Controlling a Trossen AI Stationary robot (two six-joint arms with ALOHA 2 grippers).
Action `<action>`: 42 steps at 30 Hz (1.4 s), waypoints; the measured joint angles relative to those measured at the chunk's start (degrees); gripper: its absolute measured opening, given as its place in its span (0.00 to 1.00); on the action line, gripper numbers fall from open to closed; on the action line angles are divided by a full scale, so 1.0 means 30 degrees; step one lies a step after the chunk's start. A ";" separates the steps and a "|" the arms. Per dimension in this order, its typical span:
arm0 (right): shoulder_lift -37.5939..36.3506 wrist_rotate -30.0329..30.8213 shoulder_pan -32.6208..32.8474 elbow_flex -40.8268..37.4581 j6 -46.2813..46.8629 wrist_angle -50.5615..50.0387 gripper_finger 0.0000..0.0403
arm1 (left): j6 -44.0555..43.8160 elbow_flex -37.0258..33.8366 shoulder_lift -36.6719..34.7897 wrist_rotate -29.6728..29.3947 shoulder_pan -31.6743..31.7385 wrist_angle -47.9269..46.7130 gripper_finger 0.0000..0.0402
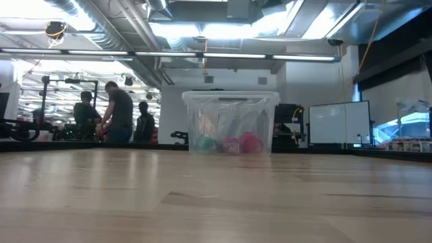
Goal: Roll bandage
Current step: Roll the green bandage
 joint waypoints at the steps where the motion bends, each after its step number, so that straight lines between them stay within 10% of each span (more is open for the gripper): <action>1: 0.0000 -0.0496 -0.0162 0.0144 -0.0377 -0.0073 0.25 | -0.0209 0.0000 0.0000 0.0000 0.0152 -0.0209 0.04; 12: -0.0138 -0.0685 0.1787 0.4271 -0.1265 -0.3204 0.60 | -0.0207 0.0015 0.0000 0.0014 -0.0309 -0.0837 0.04; 26: -0.0130 0.1490 0.3154 0.2826 0.7259 -1.0174 0.64 | -0.0051 0.0022 0.0000 0.2931 -0.0517 -0.1018 0.04; 42: -0.0139 -0.2400 0.1425 -0.3760 0.2581 0.2477 0.64 | -0.0062 0.0022 0.0013 0.2995 -0.0480 -0.1867 0.04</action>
